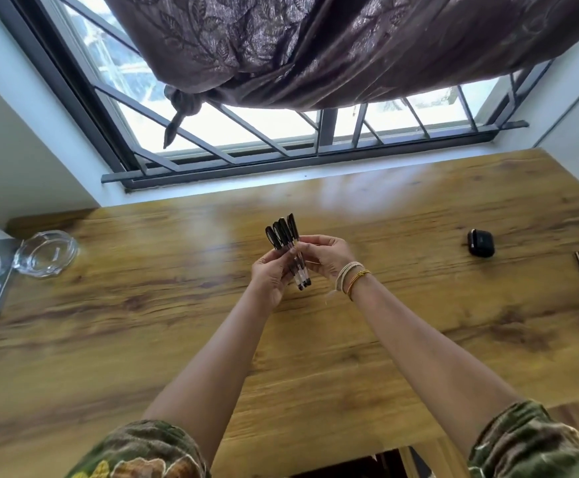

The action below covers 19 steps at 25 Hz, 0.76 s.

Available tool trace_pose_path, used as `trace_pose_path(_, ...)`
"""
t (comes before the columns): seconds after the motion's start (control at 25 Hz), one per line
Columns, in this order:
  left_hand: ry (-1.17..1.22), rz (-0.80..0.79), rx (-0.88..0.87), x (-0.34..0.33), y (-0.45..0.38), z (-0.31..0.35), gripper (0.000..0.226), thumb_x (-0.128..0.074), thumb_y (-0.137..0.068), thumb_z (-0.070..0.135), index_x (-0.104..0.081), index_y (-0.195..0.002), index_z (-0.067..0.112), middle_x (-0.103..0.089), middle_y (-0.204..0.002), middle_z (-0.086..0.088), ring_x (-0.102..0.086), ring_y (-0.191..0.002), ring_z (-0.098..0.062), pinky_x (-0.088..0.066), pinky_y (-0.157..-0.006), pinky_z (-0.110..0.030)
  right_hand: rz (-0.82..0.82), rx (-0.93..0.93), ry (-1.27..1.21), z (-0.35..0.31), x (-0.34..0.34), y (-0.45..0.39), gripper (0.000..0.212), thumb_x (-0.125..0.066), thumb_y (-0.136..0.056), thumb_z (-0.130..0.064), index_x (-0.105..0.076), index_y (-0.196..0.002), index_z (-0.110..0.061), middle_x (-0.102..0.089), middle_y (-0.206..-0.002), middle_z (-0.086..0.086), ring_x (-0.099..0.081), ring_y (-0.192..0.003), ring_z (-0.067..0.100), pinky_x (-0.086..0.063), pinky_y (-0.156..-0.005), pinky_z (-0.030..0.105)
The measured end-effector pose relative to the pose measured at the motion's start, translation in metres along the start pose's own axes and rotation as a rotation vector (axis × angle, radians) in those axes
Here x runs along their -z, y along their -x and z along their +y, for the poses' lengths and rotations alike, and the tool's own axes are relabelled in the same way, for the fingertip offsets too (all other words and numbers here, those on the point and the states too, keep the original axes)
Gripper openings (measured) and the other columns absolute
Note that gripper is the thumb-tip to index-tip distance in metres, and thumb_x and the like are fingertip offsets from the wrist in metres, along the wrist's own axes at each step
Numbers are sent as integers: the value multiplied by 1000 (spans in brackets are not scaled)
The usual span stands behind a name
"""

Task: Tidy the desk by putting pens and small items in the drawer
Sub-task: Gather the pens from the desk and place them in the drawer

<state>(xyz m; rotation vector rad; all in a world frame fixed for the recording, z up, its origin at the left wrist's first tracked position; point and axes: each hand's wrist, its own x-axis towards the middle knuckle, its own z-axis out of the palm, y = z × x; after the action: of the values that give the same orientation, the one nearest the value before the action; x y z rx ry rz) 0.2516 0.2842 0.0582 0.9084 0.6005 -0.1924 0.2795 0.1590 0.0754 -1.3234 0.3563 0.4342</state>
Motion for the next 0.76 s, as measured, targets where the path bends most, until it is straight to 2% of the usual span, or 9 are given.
trace_pose_path(0.12, -5, 2, -28, 7, 9, -7, 13, -72, -80, -1, -70, -93, 1, -74, -75, -8, -69, -68, -18, -59, -65, -29, -34, -30, -40, 6, 1, 10, 12, -76, -77, -5, -73, -89, -8, -73, -77, 7, -67, -71, 19, -58, -71, 29)
trace_pose_path(0.32, 1, -6, -65, 17, 23, -19, 12, -69, -82, -2, -70, -93, 0, -73, -74, -7, -67, -64, -17, -58, -66, -30, -45, -43, -34, 18, -2, 31, 18, -74, -79, -4, -71, -96, -1, -71, -84, 11, -67, -73, 21, -59, -76, 33)
trace_pose_path(0.44, -42, -77, -41, 30, 37, -23, 10, -67, -84, -1, -69, -94, 0, -72, -75, -8, -66, -65, -18, -57, -63, -29, -8, -54, -84, 30, -5, 50, 15, -73, -80, -4, -71, -95, -4, -71, -80, 8, -67, -70, 19, -59, -70, 30)
trace_pose_path(0.6, -114, -122, -27, 43, 48, -26, 9, -65, -86, -1, -68, -95, 1, -70, -78, -12, -65, -67, -22, -56, -67, -35, 71, -73, -117, 43, -15, 71, 9, -72, -82, -5, -71, -90, -9, -69, -76, 5, -61, -66, 14, -56, -63, 25)
trace_pose_path(0.76, -184, -153, -30, 57, 68, -34, 10, -66, -86, 3, -69, -96, 4, -70, -77, -12, -67, -61, -21, -57, -59, -35, 177, -71, -70, 54, -23, 95, 7, -73, -79, -5, -71, -82, -11, -67, -63, 2, -57, -56, 12, -53, -60, 25)
